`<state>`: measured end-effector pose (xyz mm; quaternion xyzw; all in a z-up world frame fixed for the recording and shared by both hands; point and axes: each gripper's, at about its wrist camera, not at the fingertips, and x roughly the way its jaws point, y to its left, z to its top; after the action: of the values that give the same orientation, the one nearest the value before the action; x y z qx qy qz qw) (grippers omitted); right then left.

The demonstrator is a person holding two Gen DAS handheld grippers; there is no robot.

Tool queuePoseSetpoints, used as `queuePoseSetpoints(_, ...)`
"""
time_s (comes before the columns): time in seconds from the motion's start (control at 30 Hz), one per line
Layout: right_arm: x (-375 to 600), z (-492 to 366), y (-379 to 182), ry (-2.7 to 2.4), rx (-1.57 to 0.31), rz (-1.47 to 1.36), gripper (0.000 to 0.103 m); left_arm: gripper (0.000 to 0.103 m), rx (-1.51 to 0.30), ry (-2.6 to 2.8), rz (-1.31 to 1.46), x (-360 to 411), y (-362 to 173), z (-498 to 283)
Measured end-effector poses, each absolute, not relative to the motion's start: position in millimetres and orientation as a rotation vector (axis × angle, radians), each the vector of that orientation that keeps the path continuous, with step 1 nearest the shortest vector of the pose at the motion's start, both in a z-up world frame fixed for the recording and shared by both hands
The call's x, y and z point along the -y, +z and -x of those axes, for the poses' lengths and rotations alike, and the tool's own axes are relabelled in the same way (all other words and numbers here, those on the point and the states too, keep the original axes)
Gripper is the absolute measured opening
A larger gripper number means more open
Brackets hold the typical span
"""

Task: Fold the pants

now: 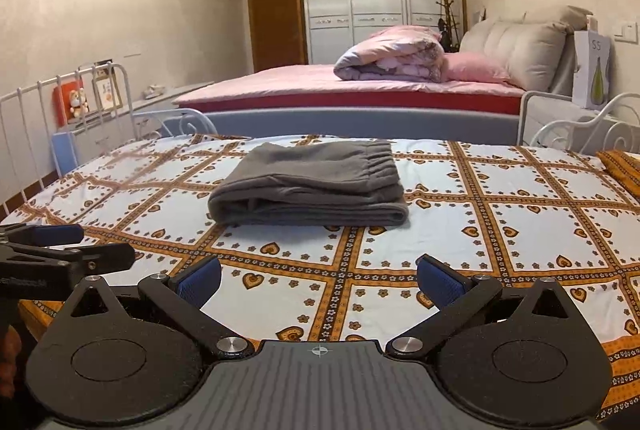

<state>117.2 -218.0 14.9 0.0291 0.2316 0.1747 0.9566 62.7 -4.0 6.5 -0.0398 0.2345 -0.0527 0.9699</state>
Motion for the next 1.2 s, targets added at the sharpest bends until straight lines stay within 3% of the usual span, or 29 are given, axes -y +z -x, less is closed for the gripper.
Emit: queuePoseSetpoints(1.2, 220.3, -118.1, 15.7, 0.362, -0.467, -0.059, 0.103, 0.097, -0.461, -0.118, 0.046, 7.7, 6.3, -62.2)
